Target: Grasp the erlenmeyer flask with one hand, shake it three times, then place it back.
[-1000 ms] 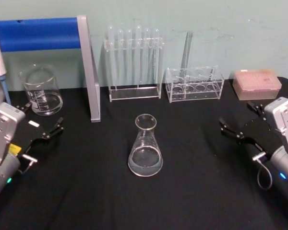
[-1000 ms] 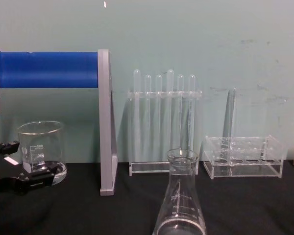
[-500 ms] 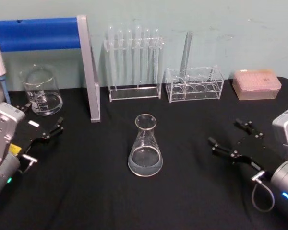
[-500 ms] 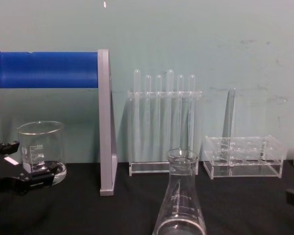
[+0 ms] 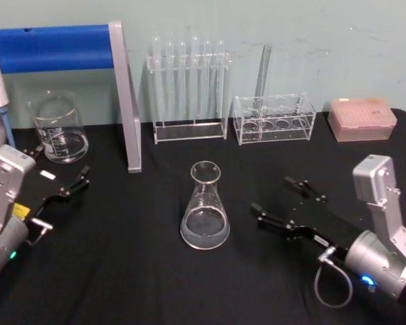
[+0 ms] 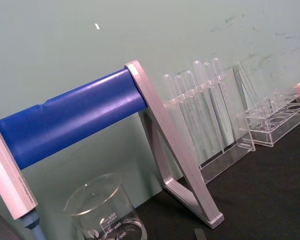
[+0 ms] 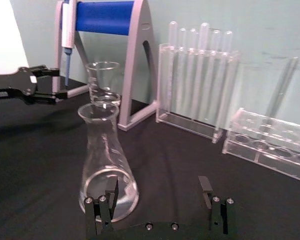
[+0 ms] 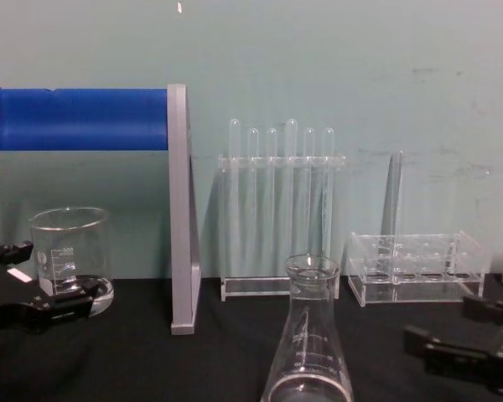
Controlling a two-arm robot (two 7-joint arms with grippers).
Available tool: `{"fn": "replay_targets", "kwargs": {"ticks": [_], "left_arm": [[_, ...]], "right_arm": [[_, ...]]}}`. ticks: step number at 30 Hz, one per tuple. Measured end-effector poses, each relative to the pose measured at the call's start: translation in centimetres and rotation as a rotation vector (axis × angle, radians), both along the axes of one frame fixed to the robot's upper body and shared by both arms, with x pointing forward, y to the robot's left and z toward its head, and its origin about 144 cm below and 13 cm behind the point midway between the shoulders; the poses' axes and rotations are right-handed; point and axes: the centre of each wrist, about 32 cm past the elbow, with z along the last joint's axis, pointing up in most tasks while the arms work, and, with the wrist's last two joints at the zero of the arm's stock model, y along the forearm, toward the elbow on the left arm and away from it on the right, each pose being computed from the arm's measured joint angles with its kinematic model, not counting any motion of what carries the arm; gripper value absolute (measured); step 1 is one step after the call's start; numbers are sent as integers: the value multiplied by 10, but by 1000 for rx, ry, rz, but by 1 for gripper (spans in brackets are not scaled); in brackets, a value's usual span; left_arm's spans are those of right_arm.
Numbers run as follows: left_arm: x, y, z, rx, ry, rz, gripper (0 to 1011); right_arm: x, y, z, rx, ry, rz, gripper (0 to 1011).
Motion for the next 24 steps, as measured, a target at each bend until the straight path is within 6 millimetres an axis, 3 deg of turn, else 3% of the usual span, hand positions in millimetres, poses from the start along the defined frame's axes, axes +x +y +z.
{"fn": "replay_targets", "kwargs": {"ticks": [24], "left_arm": [[0,0,0,0,0,0,1001]], "right_arm": [[33,51,-7,35,-32,113,1002]]}}
